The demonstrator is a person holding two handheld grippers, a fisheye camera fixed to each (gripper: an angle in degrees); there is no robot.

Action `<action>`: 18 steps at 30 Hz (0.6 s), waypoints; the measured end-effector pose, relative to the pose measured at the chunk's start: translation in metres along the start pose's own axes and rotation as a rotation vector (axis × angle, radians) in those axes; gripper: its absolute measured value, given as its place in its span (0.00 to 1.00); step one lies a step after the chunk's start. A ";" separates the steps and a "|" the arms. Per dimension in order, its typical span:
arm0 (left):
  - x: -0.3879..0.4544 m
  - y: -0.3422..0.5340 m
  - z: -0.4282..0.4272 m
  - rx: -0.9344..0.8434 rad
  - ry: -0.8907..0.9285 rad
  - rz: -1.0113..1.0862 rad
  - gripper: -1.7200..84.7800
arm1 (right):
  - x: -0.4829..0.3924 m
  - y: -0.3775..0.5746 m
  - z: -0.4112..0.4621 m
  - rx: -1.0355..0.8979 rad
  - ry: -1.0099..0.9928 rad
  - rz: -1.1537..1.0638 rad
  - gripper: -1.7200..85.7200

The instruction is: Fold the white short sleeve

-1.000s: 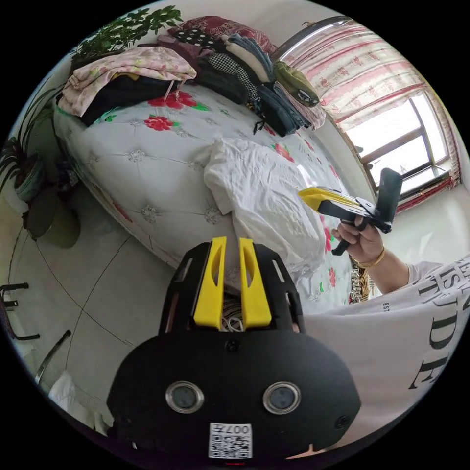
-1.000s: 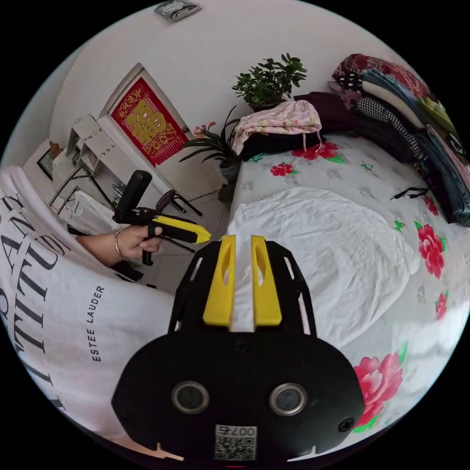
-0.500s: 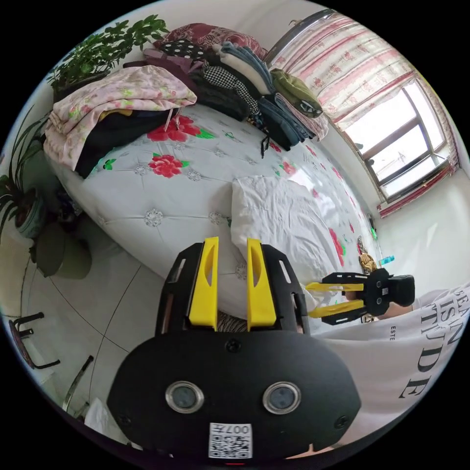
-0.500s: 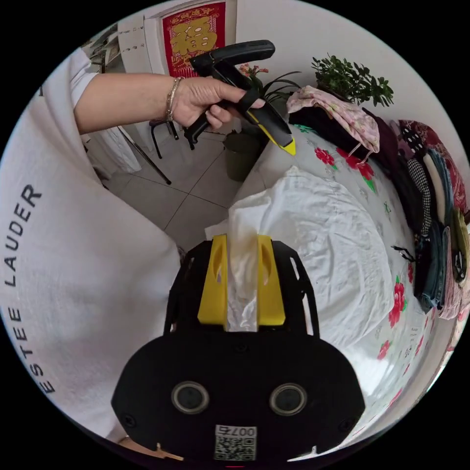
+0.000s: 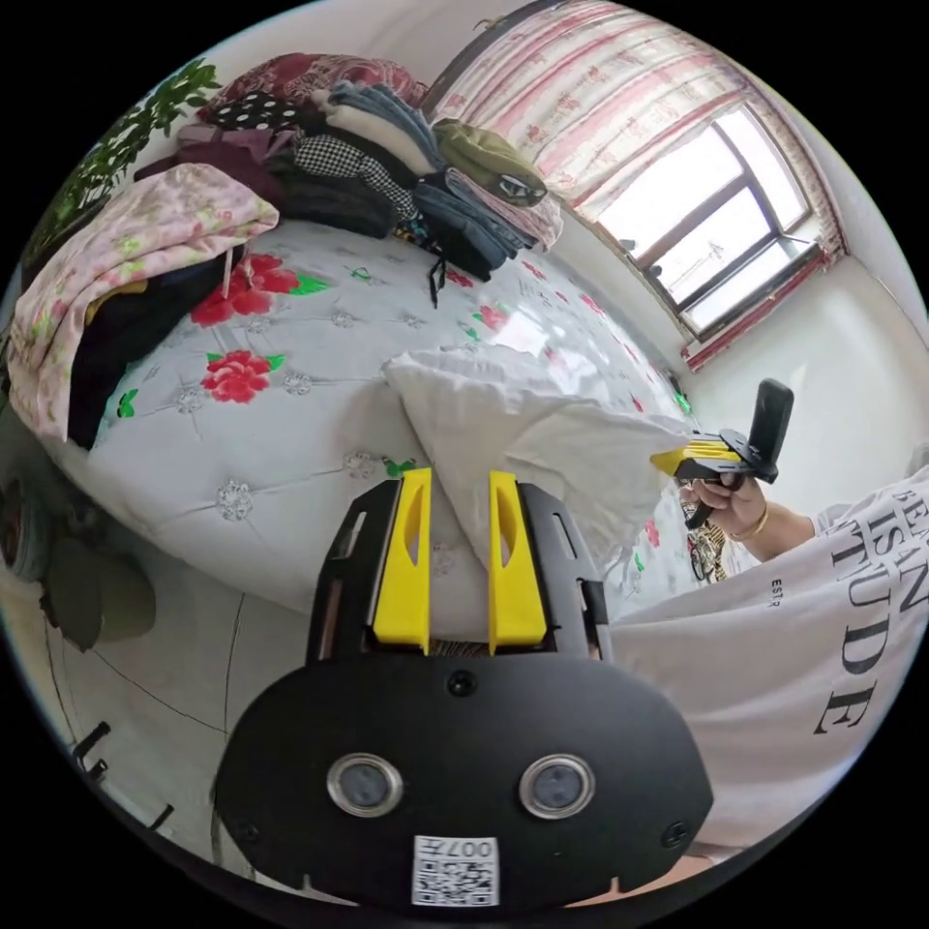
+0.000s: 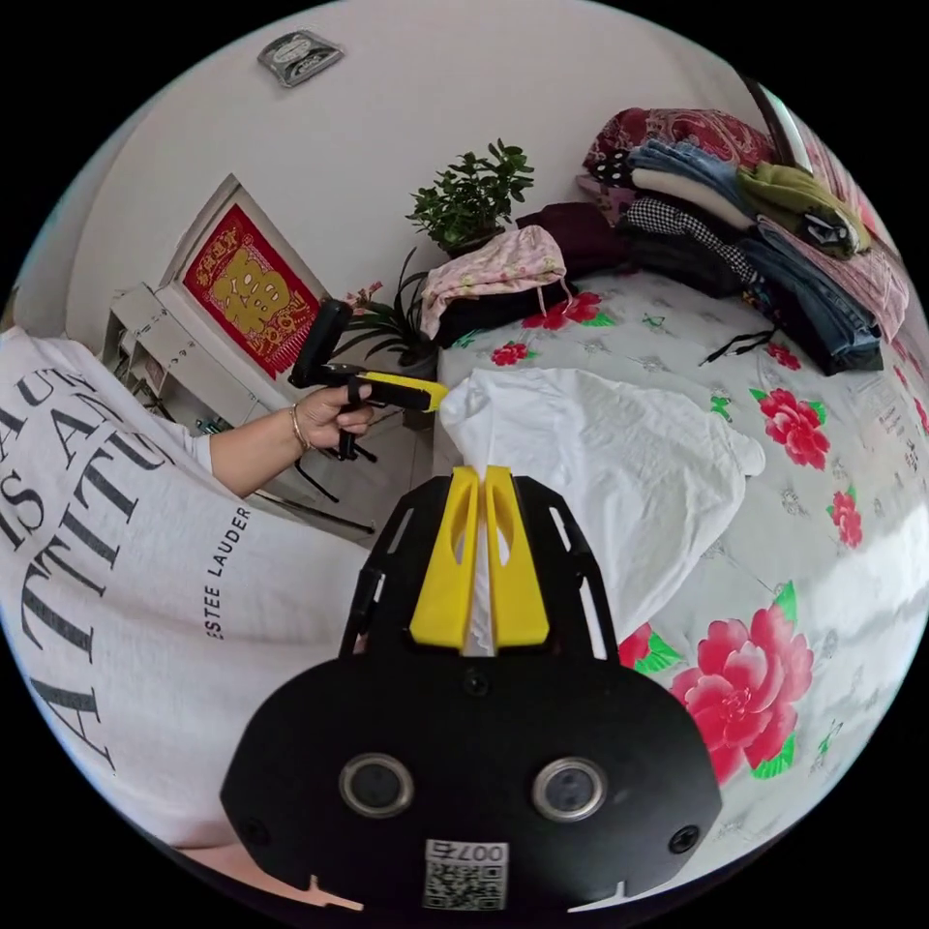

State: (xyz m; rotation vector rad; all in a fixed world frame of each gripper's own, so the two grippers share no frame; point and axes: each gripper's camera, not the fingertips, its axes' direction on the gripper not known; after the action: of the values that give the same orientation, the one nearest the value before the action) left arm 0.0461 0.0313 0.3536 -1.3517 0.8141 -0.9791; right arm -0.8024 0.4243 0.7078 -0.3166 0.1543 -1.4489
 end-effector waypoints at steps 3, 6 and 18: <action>0.017 -0.019 0.020 -0.061 0.027 0.061 0.12 | 0.003 0.005 -0.007 0.021 -0.004 0.030 0.02; 0.027 -0.035 0.046 -0.139 0.046 0.060 0.10 | -0.005 0.005 -0.006 0.025 -0.001 0.027 0.02; 0.004 0.013 0.056 -0.114 0.292 -0.361 0.09 | -0.072 0.014 0.121 -0.242 -0.023 -0.180 0.02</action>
State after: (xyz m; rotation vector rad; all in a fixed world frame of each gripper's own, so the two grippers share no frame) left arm 0.0996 0.0497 0.3453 -1.5068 0.8697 -1.4561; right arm -0.7621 0.5114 0.8119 -0.5561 0.2897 -1.6070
